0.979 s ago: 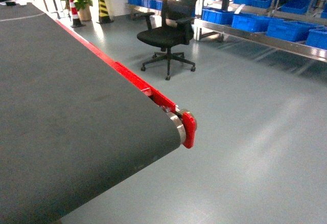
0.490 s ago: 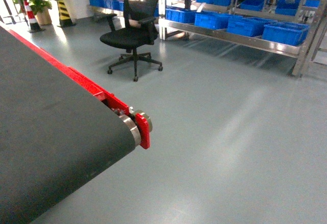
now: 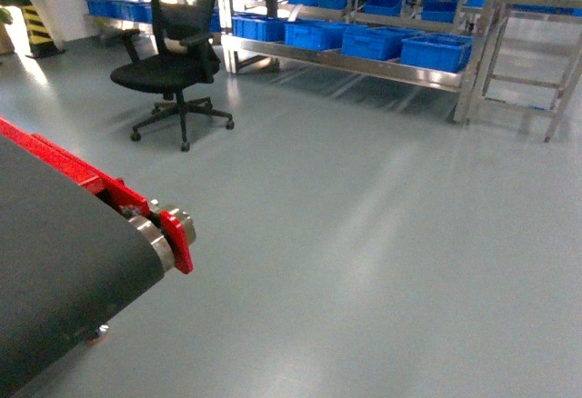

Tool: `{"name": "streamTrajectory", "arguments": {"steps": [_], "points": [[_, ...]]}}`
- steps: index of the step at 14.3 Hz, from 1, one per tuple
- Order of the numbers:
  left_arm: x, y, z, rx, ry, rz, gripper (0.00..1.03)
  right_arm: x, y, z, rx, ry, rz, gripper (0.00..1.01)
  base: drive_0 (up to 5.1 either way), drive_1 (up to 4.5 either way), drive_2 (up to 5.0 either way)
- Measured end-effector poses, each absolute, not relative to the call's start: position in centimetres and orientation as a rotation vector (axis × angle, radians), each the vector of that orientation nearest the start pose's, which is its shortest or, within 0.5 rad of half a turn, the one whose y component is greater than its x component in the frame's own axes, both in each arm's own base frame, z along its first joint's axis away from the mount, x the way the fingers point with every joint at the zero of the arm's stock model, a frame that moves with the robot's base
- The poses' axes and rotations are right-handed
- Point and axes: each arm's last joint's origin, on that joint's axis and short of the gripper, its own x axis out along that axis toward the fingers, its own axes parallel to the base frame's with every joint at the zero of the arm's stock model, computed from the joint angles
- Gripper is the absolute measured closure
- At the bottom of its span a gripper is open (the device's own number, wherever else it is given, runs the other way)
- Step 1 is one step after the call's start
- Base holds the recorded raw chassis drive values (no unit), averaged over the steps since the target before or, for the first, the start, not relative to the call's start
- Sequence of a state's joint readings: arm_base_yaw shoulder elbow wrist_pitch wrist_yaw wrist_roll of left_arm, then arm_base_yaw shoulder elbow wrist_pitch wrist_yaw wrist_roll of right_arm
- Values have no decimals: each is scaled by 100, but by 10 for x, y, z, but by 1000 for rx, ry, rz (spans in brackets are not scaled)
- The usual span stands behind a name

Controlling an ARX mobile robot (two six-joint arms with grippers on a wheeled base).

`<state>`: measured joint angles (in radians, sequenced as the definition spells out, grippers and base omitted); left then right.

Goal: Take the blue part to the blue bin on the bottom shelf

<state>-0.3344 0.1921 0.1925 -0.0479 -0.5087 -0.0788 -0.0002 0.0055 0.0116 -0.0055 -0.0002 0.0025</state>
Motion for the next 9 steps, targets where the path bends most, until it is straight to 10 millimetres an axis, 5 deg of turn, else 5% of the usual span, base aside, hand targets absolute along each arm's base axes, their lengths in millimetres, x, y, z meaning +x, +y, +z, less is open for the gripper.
{"name": "streamTrajectory", "arguments": {"steps": [9], "points": [[98, -19, 210, -59, 37, 176, 60, 97, 0, 167, 2, -1, 0, 3, -161, -161, -161]]}}
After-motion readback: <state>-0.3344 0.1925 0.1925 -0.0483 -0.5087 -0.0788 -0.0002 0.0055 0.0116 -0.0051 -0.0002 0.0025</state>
